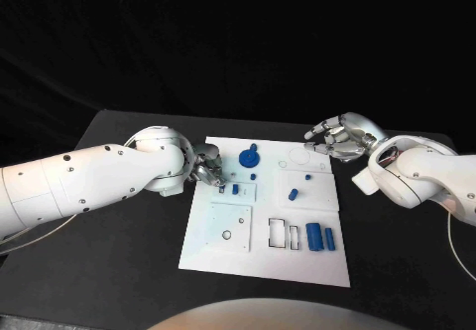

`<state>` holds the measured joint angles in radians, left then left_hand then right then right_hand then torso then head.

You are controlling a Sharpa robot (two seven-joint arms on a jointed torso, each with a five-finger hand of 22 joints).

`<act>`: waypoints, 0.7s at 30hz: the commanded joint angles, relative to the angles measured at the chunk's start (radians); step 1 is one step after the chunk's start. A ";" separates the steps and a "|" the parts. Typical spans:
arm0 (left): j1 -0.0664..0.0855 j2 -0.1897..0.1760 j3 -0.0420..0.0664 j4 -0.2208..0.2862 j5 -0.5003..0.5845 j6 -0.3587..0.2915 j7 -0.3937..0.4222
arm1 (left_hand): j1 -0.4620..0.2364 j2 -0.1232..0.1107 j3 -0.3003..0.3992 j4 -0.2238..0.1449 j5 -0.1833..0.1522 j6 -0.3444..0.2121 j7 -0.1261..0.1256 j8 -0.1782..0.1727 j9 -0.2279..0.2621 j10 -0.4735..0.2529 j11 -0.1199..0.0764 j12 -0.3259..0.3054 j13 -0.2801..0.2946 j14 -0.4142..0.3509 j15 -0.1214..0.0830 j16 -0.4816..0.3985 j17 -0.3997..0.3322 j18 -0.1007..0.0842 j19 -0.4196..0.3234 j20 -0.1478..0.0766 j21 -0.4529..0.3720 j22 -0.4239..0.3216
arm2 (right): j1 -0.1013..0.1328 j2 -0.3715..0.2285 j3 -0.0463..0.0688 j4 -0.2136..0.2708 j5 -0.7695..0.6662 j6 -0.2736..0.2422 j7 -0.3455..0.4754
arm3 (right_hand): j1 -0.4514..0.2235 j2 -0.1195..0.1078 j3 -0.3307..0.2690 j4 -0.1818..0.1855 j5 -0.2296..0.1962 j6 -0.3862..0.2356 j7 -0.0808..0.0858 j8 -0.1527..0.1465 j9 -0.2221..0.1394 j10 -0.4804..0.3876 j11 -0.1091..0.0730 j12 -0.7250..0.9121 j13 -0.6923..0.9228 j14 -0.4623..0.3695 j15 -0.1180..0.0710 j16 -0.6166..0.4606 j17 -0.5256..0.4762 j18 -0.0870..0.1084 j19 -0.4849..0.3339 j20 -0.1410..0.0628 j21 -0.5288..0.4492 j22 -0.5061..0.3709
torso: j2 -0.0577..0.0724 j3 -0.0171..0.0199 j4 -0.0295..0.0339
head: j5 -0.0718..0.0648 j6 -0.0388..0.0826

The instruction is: Assemble the parts on the task board

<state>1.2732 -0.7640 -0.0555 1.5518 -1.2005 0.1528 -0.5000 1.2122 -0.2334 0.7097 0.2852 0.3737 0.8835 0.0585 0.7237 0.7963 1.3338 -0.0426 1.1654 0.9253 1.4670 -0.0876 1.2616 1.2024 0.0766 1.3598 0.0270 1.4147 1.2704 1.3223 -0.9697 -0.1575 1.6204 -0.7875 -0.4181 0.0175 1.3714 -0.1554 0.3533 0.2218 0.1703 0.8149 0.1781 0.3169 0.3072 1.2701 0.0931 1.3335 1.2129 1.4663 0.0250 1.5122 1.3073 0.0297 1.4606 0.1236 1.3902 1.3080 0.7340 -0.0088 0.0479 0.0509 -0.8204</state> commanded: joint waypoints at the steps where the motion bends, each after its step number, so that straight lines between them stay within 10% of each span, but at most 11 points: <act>1: -0.002 0.003 0.000 0.000 -0.018 0.021 0.000 | 0.001 0.004 0.126 -0.117 0.006 0.026 -0.028 0.007 0.106 0.006 0.001 0.004 0.001 0.011 -0.006 0.006 0.001 -0.006 0.002 -0.001 0.007 0.001 | -0.001 0.001 0.000 0.001 -0.011 0.010 0.005 | -0.007 0.001 0.002 0.003 0.006 -0.001 0.000 0.004 0.000 -0.005 -0.001 -0.006 -0.001 0.067 -0.008 -0.004 0.120 0.020 -0.007 -0.001 -0.007 0.148 | 0.000 -0.0005 -0.0004 | 0.000 -0.002; 21: -0.008 -0.002 -0.001 0.004 -0.027 0.059 -0.002 | 0.000 0.004 0.131 -0.120 0.007 0.026 -0.030 0.010 0.109 0.006 0.000 0.003 0.000 0.011 -0.007 0.005 0.001 -0.006 0.003 -0.002 0.007 0.002 | -0.001 -0.001 0.000 0.002 -0.011 0.014 0.004 | -0.009 0.002 0.003 0.004 0.007 -0.001 -0.001 0.005 0.000 -0.004 -0.001 -0.006 0.000 0.067 -0.008 -0.004 0.121 0.020 -0.006 -0.001 -0.008 0.148 | -0.001 0.0001 0.0003 | 0.001 -0.009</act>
<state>1.2672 -0.7662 -0.0561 1.5535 -1.2175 0.1853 -0.5011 1.2067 -0.2388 0.7124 0.2880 0.3781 0.8888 0.0533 0.7294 0.7970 1.3336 -0.0423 1.1654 0.9251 1.4669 -0.0875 1.2616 1.2022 0.0766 1.3598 0.0270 1.4184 1.2711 1.3222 -0.9709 -0.1575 1.6209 -0.7881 -0.4170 0.0170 1.3714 -0.1554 0.3533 0.2218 0.1741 0.8149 0.1781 0.3169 0.3072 1.2701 0.0930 1.3335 1.2129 1.4663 0.0250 1.5123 1.3073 0.0297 1.4606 0.1235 1.3854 1.3077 0.7335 -0.0090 0.0487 0.0516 -0.8290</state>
